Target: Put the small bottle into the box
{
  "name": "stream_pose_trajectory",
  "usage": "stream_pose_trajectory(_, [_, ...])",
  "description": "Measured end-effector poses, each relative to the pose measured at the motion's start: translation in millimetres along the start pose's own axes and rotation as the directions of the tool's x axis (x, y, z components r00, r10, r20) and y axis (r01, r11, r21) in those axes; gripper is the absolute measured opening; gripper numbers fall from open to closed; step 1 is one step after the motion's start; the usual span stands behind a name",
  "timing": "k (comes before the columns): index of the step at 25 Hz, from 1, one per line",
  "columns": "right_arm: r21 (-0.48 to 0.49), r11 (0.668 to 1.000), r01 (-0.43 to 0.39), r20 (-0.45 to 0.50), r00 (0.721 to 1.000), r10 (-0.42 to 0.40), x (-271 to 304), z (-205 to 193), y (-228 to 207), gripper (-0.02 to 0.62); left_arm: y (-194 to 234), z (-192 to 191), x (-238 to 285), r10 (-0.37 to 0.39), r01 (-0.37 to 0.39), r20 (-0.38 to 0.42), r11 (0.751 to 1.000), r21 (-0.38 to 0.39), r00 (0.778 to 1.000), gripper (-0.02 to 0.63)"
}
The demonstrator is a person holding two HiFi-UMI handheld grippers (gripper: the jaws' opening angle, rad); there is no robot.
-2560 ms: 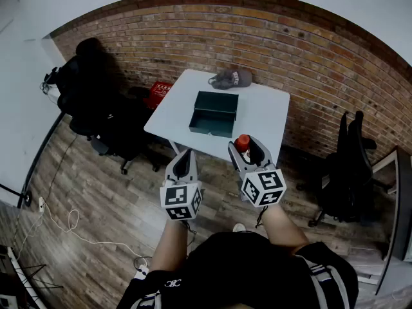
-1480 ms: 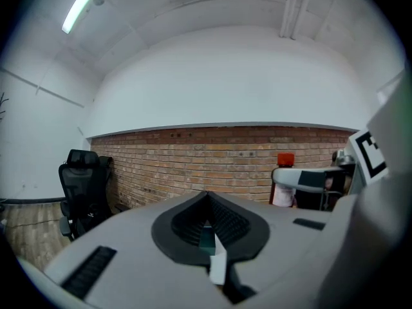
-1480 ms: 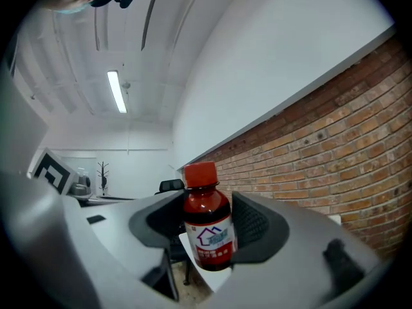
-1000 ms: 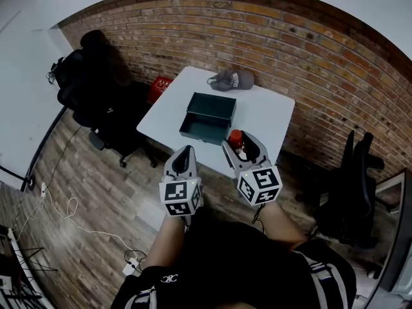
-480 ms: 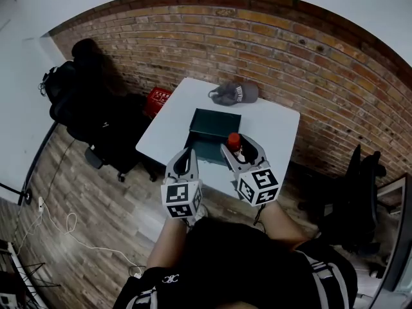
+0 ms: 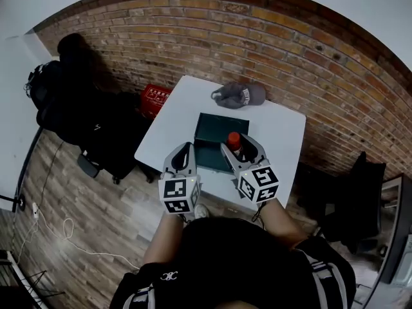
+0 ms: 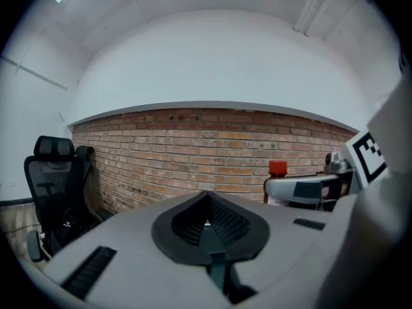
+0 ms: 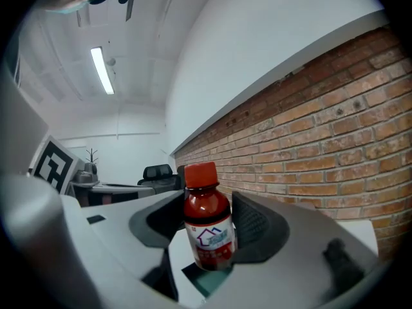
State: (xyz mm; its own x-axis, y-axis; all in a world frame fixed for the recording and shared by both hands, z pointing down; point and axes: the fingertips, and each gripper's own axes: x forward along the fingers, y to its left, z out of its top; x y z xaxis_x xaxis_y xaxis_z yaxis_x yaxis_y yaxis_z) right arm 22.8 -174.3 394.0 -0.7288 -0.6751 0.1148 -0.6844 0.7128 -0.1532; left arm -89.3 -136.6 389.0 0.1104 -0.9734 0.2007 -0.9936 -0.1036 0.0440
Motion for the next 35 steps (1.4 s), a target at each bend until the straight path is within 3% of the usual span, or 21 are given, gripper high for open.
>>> stream_pose_trajectory(12, [-0.05, 0.995, 0.088, -0.151, 0.984, -0.095, 58, -46, -11, 0.222, 48, -25, 52, -0.164, 0.164, -0.063, 0.986, -0.013, 0.984, 0.014])
stream_pose_trajectory(18, [-0.07, 0.995, 0.072, -0.32, 0.943, -0.09, 73, -98, -20, 0.222, 60, -43, 68, -0.208, 0.209, -0.107, 0.978, -0.007, 0.972, 0.014])
stream_pose_trajectory(24, [-0.119, 0.992, -0.037, -0.518, 0.855, -0.03, 78, -154, -22, 0.222, 59, -55, 71, -0.19, 0.192, -0.129, 0.981, -0.002, 0.973, 0.014])
stream_pose_trajectory(29, [-0.111, 0.994, 0.001, -0.603, 0.795, -0.068, 89, -189, -31, 0.222, 70, -62, 68, -0.161, 0.159, -0.132, 0.987, -0.024, 0.978, 0.014])
stream_pose_trajectory(33, [-0.099, 0.995, 0.006, -0.701, 0.709, -0.074, 91, -220, -35, 0.222, 75, -65, 63, -0.155, 0.154, -0.14, 0.988, -0.02, 0.978, 0.014])
stream_pose_trajectory(35, [-0.099, 0.995, -0.008, -0.73, 0.68, -0.067, 92, -232, -32, 0.222, 78, -66, 61, -0.15, 0.149, -0.141, 0.989, -0.02, 0.978, 0.014])
